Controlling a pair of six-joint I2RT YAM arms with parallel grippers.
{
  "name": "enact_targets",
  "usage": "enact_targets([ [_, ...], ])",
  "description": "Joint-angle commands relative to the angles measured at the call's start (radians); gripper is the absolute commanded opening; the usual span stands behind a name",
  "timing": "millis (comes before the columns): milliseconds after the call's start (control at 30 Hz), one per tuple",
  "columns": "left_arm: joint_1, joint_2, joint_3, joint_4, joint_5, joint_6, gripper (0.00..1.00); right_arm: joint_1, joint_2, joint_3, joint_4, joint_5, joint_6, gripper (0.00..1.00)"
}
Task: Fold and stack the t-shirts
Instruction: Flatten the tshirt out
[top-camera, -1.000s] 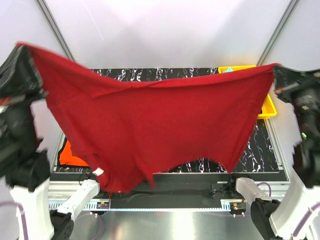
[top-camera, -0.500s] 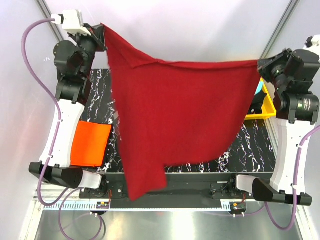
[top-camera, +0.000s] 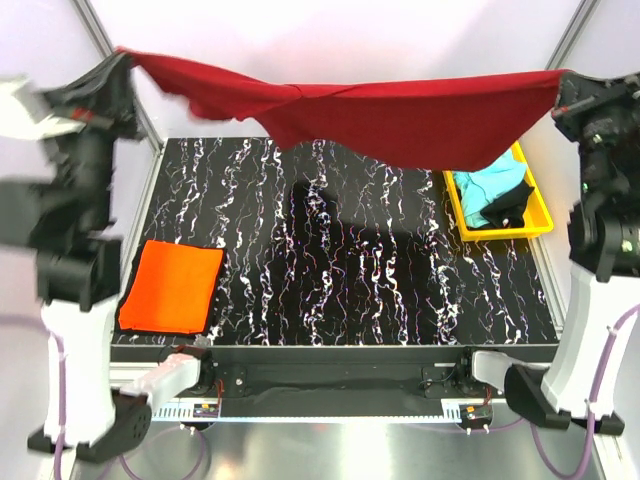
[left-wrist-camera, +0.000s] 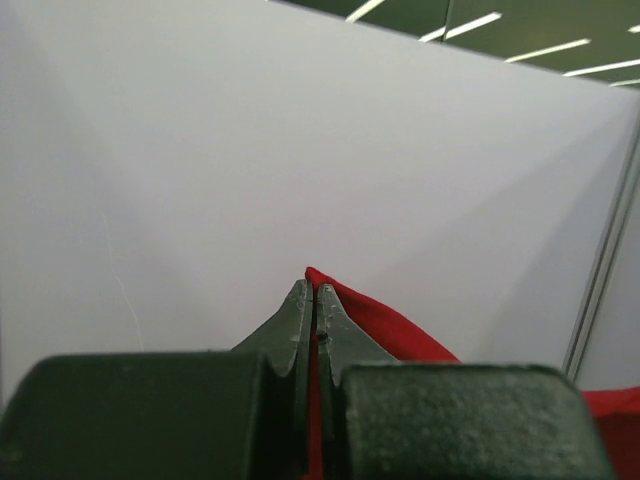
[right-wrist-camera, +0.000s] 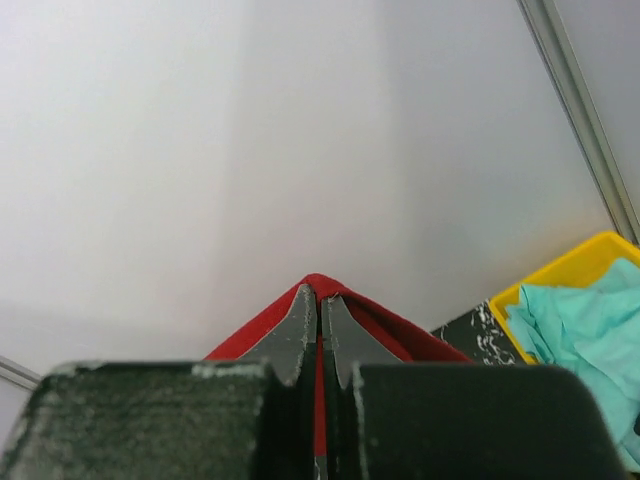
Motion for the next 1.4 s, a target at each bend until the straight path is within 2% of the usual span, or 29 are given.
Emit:
enact_targets([
  [0,0.003,-0.103,-0.002,0.032,-0.002,0.003,0.00,0.002,-0.087,0.050,0.096,0.062,-0.010,0.00],
  [300,-0.044,-0.280,0.020,0.010,-0.016,0.018,0.00,0.002,-0.274,0.052,0.105,0.084,-0.027,0.00],
  [433,-0.048,-0.269,0.084,0.010,-0.014,0.018,0.00,0.002,-0.319,0.041,0.102,0.084,-0.032,0.00],
  [600,-0.048,-0.208,0.090,0.007,-0.016,0.043,0.00,0.002,-0.319,-0.043,0.100,0.098,-0.024,0.00],
  [700,-0.048,-0.150,0.034,0.011,-0.054,0.066,0.00,0.002,-0.304,-0.143,0.100,0.083,0.015,0.00],
  [833,-0.048,-0.071,-0.095,0.021,-0.100,0.121,0.00,0.002,-0.291,-0.362,0.116,0.050,0.071,0.00],
  [933,-0.041,-0.019,-0.294,0.091,-0.169,0.143,0.00,0.002,-0.281,-0.541,0.142,0.014,0.101,0.00],
  [1000,-0.019,0.013,-0.400,0.172,-0.201,0.138,0.00,0.002,-0.249,-0.620,0.165,0.000,0.109,0.00],
  [1033,-0.011,0.068,-0.498,0.194,-0.208,0.130,0.00,0.002,-0.236,-0.701,0.188,-0.003,0.109,0.00],
  [1100,0.012,0.144,-0.567,0.253,-0.211,0.115,0.00,0.002,-0.174,-0.767,0.255,0.001,0.106,0.00],
  [1133,0.021,0.230,-0.609,0.272,-0.206,0.104,0.00,0.002,-0.108,-0.810,0.278,0.001,0.106,0.00],
  [1200,0.037,0.335,-0.626,0.327,-0.201,0.097,0.00,0.002,-0.023,-0.840,0.372,-0.031,0.098,0.00],
  [1233,0.043,0.381,-0.623,0.343,-0.200,0.088,0.00,0.002,0.074,-0.835,0.398,-0.042,0.095,0.00],
  [1267,0.049,0.481,-0.614,0.361,-0.191,0.083,0.00,0.002,0.128,-0.823,0.445,-0.058,0.088,0.00],
  [1367,0.096,0.653,-0.518,0.366,-0.127,0.020,0.00,0.004,0.351,-0.725,0.490,-0.117,0.059,0.00],
])
